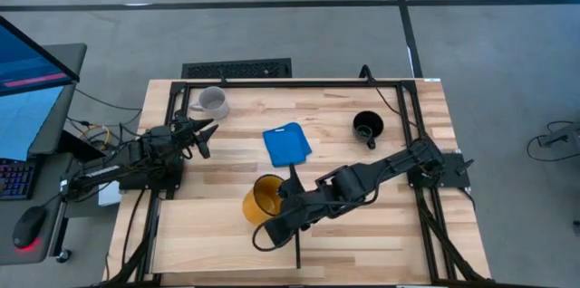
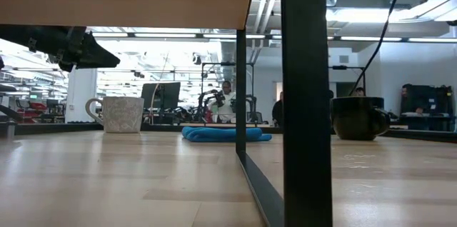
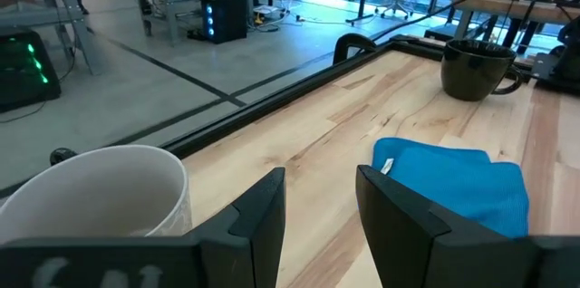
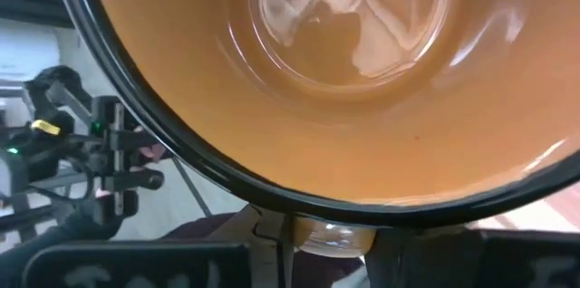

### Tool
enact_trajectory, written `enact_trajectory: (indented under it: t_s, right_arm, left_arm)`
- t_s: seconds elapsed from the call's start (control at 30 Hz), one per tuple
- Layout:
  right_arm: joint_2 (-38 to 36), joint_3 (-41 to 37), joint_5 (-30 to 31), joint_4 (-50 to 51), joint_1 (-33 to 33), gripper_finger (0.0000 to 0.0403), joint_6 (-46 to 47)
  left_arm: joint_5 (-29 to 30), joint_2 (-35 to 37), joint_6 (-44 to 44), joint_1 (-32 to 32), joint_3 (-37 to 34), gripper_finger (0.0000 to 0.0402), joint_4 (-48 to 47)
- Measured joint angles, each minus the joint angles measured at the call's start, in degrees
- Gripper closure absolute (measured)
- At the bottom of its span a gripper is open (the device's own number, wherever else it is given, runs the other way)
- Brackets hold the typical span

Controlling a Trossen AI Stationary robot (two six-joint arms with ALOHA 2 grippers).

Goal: Stack small to large cups/mugs on shelf
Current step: Put the yellow mug on the shelf

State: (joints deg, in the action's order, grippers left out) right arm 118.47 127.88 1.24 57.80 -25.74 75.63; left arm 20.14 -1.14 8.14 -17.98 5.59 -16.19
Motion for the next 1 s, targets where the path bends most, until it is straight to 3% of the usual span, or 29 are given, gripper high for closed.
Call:
enact_trajectory:
  t_s: [0.47, 1.0]
  right_arm:
    - [3.81, 2.27, -1.27, 1.9, -1.65, 0.0302, 8.28]
    - [3.72, 2.24, -2.89, 6.49, -1.64, 0.0302, 11.46]
  left_arm:
    - [-0.02, 0.01, -0.4, 0.0, 0.0, 0.0274, 0.0]
    - [-0.04, 0.01, -0.39, -0.02, -0.01, 0.0274, 0.0]
